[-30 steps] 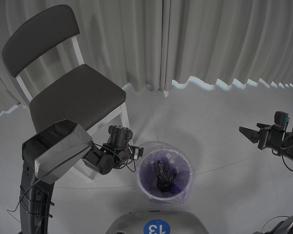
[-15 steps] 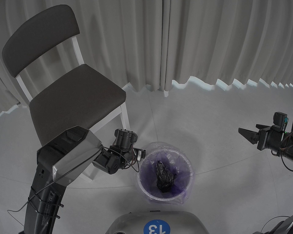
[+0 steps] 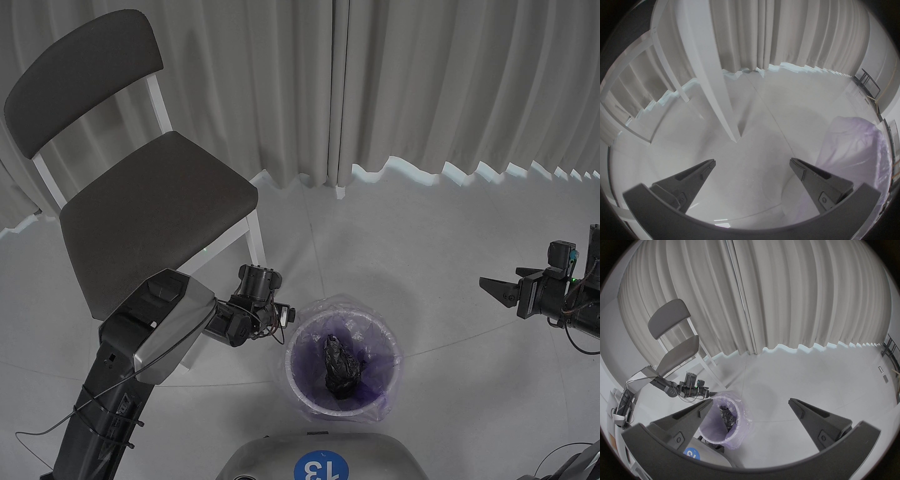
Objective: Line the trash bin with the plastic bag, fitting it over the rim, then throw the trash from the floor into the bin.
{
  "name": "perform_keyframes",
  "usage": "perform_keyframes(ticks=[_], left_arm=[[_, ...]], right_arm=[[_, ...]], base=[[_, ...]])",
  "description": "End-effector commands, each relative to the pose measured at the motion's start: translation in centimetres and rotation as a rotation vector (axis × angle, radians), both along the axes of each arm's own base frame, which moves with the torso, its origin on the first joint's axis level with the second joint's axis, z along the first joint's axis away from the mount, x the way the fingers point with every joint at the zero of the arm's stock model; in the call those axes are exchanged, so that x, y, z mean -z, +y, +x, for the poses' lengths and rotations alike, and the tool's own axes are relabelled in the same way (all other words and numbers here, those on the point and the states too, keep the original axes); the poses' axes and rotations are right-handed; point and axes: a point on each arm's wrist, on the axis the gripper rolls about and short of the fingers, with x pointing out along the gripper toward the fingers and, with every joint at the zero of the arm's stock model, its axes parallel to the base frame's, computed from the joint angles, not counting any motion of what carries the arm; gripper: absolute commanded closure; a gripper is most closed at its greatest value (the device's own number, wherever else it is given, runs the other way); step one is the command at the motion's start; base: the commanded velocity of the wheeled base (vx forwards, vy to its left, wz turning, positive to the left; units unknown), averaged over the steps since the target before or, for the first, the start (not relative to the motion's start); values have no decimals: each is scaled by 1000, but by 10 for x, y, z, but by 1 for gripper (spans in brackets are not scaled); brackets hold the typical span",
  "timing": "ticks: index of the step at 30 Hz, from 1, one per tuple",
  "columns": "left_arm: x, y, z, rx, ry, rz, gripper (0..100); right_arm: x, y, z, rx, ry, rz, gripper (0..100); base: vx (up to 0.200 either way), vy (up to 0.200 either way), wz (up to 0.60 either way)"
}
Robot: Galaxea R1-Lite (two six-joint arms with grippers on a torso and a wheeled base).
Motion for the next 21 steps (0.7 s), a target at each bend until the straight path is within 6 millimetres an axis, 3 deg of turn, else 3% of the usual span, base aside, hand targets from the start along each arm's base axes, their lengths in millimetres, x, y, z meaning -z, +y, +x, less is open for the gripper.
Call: perform_keyframes(ticks=[1, 2, 3, 6, 13, 20, 21], left_arm=[[-11, 9, 5, -33, -11, -32, 0], [-11, 9, 5, -33, -11, -32, 0], [-33, 10, -1, -30, -26, -52, 0], [-51, 9, -8, -21, -42, -60, 0], [-73, 0, -33, 15, -39, -53, 0], [-102, -7, -59, 54, -75, -71, 0], [-113, -8, -71, 72, -92, -80, 0]], right_arm=[[9, 2, 6, -7, 40, -9, 0], [9, 2, 6, -7, 40, -9, 0], [10, 2, 6, -9, 44, -9, 0], [10, 3, 6, -12, 44, -9, 0], [8, 2, 3, -16, 35, -6, 0], [21, 4, 10, -43, 91, -2, 0], [25, 4, 15, -51, 112, 2, 0]], base=[[0, 0, 0], [0, 0, 0], [0, 0, 0], [0, 0, 0], [0, 0, 0], [0, 0, 0], [0, 0, 0]])
